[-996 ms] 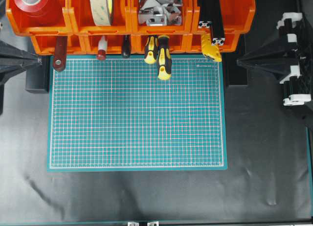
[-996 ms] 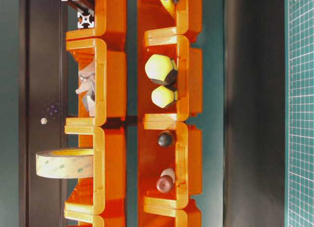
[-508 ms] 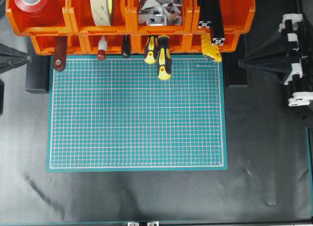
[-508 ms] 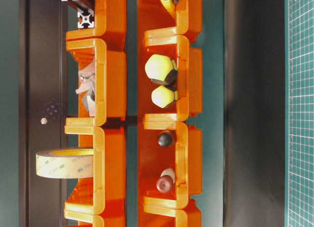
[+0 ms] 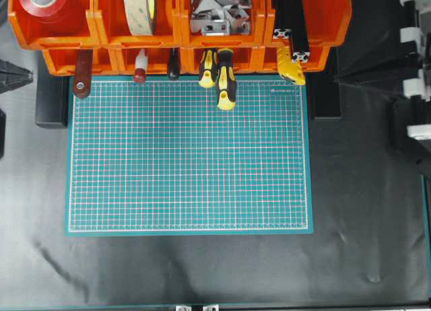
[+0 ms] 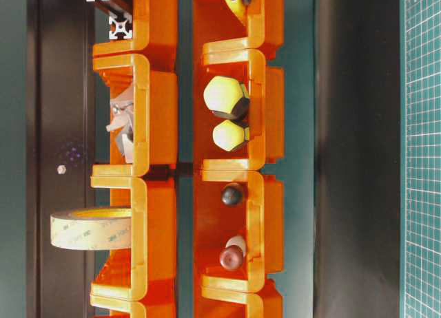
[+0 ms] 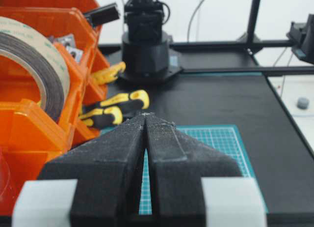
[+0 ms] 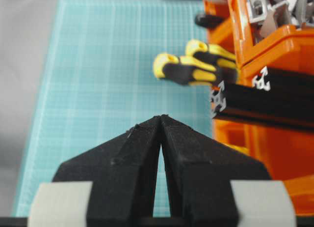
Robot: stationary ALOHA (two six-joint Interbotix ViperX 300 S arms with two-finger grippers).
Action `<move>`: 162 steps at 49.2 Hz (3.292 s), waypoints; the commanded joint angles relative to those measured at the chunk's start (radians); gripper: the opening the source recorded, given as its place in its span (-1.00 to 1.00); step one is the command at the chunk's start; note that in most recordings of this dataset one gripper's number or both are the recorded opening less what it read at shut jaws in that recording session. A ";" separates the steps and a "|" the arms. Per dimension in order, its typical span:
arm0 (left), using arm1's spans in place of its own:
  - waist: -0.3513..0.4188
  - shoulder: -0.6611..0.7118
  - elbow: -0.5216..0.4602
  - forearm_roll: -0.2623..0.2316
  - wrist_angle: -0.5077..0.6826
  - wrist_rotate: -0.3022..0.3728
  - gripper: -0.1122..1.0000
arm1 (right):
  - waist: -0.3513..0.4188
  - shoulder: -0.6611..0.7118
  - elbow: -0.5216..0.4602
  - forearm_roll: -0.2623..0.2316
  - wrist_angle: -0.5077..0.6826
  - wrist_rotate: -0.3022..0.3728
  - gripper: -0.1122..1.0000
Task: Pick frame from container rack with right arm.
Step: 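Move the right gripper toward the black extrusion profiles in the right bin, then close the right gripper on the end of a black aluminum extrusion, then pull the extrusion out of the bin with the right gripper, toward the front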
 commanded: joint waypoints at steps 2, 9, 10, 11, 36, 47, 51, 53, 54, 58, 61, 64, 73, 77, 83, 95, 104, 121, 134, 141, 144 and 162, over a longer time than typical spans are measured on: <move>0.002 0.009 -0.028 0.003 -0.003 0.000 -0.79 | 0.072 0.087 -0.127 -0.118 0.138 0.003 -0.81; 0.003 0.009 -0.028 0.003 -0.005 0.000 -0.79 | 0.169 0.172 -0.204 -0.282 0.264 0.017 -0.81; 0.003 0.011 -0.026 0.003 -0.005 0.000 -0.79 | 0.183 0.183 -0.212 -0.310 0.282 0.023 -0.81; 0.003 0.009 -0.028 0.003 -0.003 0.000 -0.79 | 0.198 0.195 -0.221 -0.336 0.301 0.031 -0.81; 0.003 0.011 -0.025 0.003 -0.003 0.000 -0.79 | 0.492 0.410 -0.196 -0.891 0.724 0.298 -0.80; 0.003 0.012 -0.025 0.002 -0.003 0.000 -0.79 | 0.500 0.460 -0.187 -0.893 0.729 0.296 -0.58; 0.003 0.012 -0.025 0.003 -0.003 0.000 -0.79 | 0.500 0.472 -0.181 -0.893 0.726 0.301 -0.31; 0.003 0.012 -0.025 0.002 -0.003 0.000 -0.79 | 0.499 0.476 -0.178 -0.893 0.723 0.304 -0.13; 0.003 0.012 -0.025 0.003 -0.003 0.000 -0.79 | 0.499 0.477 -0.175 -0.893 0.721 0.307 -0.03; 0.003 0.012 -0.025 0.003 -0.003 0.000 -0.79 | 0.497 0.480 -0.160 -0.899 0.723 0.310 0.42; 0.003 0.012 -0.023 0.003 -0.003 0.000 -0.79 | 0.497 0.483 -0.147 -0.907 0.724 0.311 0.63; 0.003 0.012 -0.023 0.003 -0.003 0.000 -0.79 | 0.494 0.485 -0.137 -0.917 0.724 0.311 0.68; 0.003 0.012 -0.023 0.003 -0.003 0.000 -0.79 | 0.466 0.489 -0.120 -0.968 0.715 0.339 0.63; 0.003 0.012 -0.023 0.003 -0.005 0.000 -0.79 | 0.449 0.491 -0.110 -0.985 0.701 0.357 0.63; 0.002 0.012 -0.023 0.003 -0.003 0.000 -0.79 | 0.416 0.494 -0.084 -0.988 0.658 0.385 0.63; 0.002 0.008 -0.023 0.003 -0.002 0.000 -0.79 | 0.362 0.495 -0.046 -0.992 0.604 0.420 0.63; 0.002 0.006 -0.021 0.002 0.006 0.000 -0.79 | 0.356 0.499 -0.044 -0.997 0.594 0.431 0.61; 0.002 0.006 -0.020 0.002 0.008 0.000 -0.79 | 0.356 0.517 -0.046 -0.997 0.597 0.457 0.09; 0.000 0.006 -0.021 0.002 0.008 0.000 -0.79 | 0.382 0.517 -0.080 -1.014 0.647 0.451 -0.34; 0.000 0.006 -0.021 0.003 0.006 0.000 -0.79 | 0.417 0.517 -0.117 -1.069 0.730 0.440 -0.34; 0.002 0.006 -0.021 0.003 0.008 0.000 -0.79 | 0.439 0.517 -0.135 -1.092 0.767 0.430 -0.34; 0.002 -0.002 -0.021 0.003 0.008 0.000 -0.79 | 0.586 0.606 -0.370 -1.137 0.867 0.196 -0.34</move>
